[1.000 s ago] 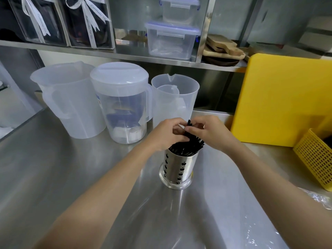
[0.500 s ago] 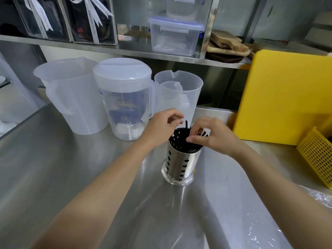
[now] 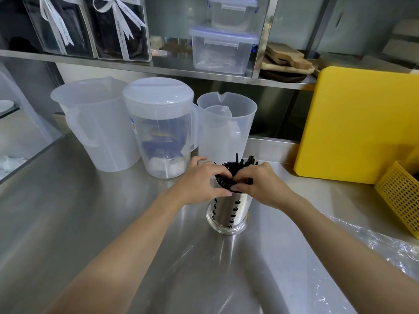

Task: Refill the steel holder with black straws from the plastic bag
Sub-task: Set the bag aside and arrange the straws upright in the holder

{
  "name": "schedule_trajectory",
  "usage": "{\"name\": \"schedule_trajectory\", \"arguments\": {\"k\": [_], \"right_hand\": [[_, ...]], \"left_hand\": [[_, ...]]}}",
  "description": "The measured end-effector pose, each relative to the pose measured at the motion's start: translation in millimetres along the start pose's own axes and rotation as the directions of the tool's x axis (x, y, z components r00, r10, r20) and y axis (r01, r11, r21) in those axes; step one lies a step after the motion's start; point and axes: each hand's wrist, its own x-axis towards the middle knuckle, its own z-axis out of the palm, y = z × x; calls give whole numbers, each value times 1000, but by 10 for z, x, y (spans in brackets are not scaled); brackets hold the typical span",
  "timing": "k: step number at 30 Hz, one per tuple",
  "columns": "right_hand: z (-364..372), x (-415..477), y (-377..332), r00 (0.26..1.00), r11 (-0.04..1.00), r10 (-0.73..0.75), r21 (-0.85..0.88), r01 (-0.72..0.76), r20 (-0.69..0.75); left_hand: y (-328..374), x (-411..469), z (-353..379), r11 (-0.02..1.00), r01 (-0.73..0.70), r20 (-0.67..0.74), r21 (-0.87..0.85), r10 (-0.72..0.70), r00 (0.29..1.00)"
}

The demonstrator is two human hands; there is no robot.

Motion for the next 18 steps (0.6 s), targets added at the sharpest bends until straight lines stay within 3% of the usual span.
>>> {"name": "schedule_trajectory", "arguments": {"k": [5, 14, 18], "right_hand": [[-94, 6, -46, 990, 970, 138, 209, -126, -42], [-176, 2, -4, 978, 906, 191, 397, -145, -79], [-183, 23, -1, 971, 867, 217, 477, -145, -99]], "left_hand": [[56, 64, 52, 997, 65, -80, -48, -68, 994], [164, 174, 63, 960, 99, -96, -263, -128, 987], [158, 216, 67, 925, 46, -137, -378, -105, 985]]}}
